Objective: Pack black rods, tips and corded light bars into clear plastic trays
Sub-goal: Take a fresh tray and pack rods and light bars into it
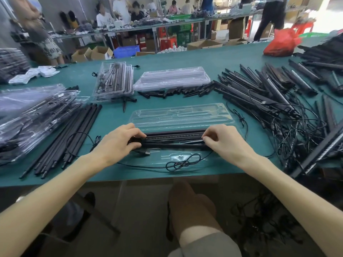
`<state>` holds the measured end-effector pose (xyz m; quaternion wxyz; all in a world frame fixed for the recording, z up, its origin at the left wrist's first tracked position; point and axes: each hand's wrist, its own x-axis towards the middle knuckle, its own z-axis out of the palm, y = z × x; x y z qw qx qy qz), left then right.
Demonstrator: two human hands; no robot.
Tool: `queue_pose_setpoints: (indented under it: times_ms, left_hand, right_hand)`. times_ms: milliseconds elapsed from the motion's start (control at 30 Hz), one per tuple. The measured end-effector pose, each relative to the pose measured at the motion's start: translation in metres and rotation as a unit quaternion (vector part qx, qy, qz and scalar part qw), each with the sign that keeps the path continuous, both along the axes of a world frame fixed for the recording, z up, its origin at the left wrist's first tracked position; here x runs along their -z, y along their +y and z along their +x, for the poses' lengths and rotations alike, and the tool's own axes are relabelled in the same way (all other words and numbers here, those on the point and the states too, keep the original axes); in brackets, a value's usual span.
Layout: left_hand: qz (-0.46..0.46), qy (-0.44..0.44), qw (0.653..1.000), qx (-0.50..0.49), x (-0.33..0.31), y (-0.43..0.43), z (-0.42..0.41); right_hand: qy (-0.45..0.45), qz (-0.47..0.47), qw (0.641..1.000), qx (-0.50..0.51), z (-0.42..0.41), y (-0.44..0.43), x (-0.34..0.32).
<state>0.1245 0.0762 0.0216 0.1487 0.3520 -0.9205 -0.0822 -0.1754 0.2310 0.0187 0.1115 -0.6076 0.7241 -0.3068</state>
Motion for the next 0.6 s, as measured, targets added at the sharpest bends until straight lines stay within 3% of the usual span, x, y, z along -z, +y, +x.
queue_pose_setpoints:
  times_ms: [200, 433, 600]
  left_hand:
    - [-0.043, 0.051, 0.998, -0.015, -0.009, 0.009, 0.021]
    - [0.063, -0.08, 0.994, -0.033, -0.028, 0.003, 0.057]
    - [0.064, -0.08, 0.993, -0.058, -0.032, -0.006, 0.088]
  right_hand:
    - [-0.068, -0.057, 0.995, 0.045, -0.001, 0.0, 0.021]
    - [-0.071, -0.058, 0.992, 0.088, 0.001, -0.014, 0.026]
    - [-0.079, -0.05, 0.991, 0.097, 0.003, -0.028, 0.025]
